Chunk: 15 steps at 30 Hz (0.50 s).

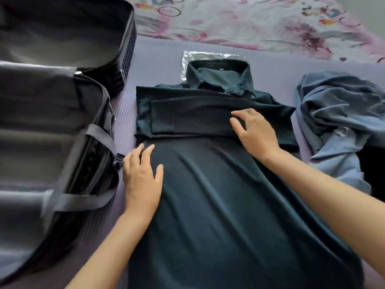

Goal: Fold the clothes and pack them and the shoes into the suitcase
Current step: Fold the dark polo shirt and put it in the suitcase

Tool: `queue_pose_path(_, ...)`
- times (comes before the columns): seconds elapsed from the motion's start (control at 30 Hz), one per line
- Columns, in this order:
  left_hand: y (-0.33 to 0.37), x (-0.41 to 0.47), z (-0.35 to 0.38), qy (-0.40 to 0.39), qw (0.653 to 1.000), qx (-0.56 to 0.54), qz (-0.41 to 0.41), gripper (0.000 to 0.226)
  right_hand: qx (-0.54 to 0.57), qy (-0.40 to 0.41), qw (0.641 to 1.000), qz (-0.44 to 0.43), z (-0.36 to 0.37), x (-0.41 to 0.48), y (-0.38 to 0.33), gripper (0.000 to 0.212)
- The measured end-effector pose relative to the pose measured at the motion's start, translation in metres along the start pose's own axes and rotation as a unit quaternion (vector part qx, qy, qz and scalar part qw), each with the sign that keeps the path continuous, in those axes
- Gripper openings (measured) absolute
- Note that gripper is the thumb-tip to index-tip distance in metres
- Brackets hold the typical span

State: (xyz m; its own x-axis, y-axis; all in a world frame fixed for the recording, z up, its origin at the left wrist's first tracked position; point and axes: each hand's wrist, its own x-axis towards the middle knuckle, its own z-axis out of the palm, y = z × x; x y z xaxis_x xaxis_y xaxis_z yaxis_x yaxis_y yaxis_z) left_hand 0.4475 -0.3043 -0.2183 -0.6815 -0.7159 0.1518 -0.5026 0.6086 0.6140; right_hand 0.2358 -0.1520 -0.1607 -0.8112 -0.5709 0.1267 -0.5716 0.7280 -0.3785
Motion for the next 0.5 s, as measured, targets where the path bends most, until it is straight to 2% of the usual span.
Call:
queue_pose_path(0.13,-0.02,-0.044,-0.02,0.025,0.991,-0.087,-0.096,0.053,0.02,-0.048,0.998,-0.044,0.024,0.004,-0.1,0.031)
queue_pose_path(0.23,-0.018,-0.053,-0.032,-0.002,0.976,-0.158,-0.147,0.045,0.05,-0.083,0.995,-0.015,0.047,0.016,-0.158,0.029)
queue_pose_path(0.37,-0.02,-0.054,-0.039,-0.028,0.96,-0.207,-0.188,0.024,-0.013,-0.103,0.995,0.011,0.077,0.036,-0.198,0.039)
queue_pose_path(0.5,-0.022,-0.049,-0.036,-0.043,0.958,-0.198,-0.204,0.024,-0.049,-0.092,0.994,0.043,0.097,0.051,-0.215,0.048)
